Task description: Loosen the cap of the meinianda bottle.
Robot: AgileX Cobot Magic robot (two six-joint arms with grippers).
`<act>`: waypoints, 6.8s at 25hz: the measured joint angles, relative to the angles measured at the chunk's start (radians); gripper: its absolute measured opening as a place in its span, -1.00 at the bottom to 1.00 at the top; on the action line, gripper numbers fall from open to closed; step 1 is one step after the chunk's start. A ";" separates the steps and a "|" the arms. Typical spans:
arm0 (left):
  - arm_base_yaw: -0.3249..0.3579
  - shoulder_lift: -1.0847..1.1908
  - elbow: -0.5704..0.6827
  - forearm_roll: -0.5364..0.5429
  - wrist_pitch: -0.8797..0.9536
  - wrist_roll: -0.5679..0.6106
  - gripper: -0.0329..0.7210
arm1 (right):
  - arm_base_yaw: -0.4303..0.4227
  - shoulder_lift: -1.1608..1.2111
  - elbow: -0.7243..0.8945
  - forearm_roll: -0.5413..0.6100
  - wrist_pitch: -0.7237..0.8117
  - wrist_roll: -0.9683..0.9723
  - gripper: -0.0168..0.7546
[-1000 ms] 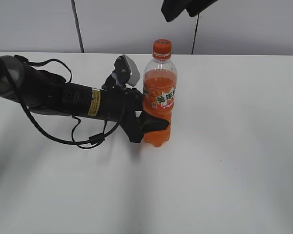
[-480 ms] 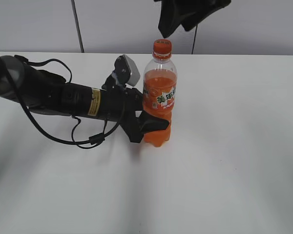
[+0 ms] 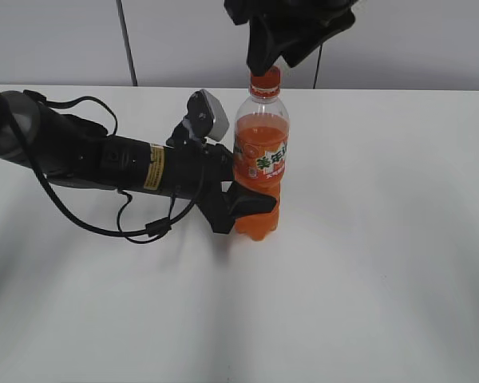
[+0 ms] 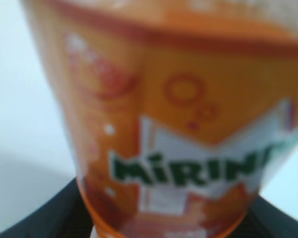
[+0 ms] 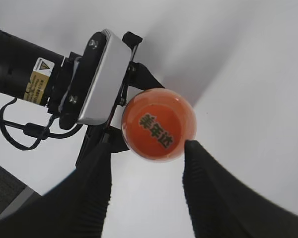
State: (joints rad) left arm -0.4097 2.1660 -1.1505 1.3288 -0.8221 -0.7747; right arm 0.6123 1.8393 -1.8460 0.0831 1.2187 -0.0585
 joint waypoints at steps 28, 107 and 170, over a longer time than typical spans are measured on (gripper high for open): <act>0.000 0.000 0.000 0.000 0.000 0.000 0.19 | 0.000 0.070 -0.004 -0.008 -0.027 0.000 -0.09; -0.002 0.000 -0.002 0.003 -0.004 0.008 0.19 | 0.002 0.056 -0.010 -0.059 -0.001 -1.911 -0.25; -0.002 0.000 -0.002 0.000 0.001 -0.003 0.19 | -0.464 -0.012 -0.017 -0.093 -0.001 0.113 -0.26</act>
State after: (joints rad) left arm -0.4114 2.1660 -1.1523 1.3292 -0.8207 -0.7782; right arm 0.1479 1.8276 -1.8633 -0.0103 1.2179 0.0545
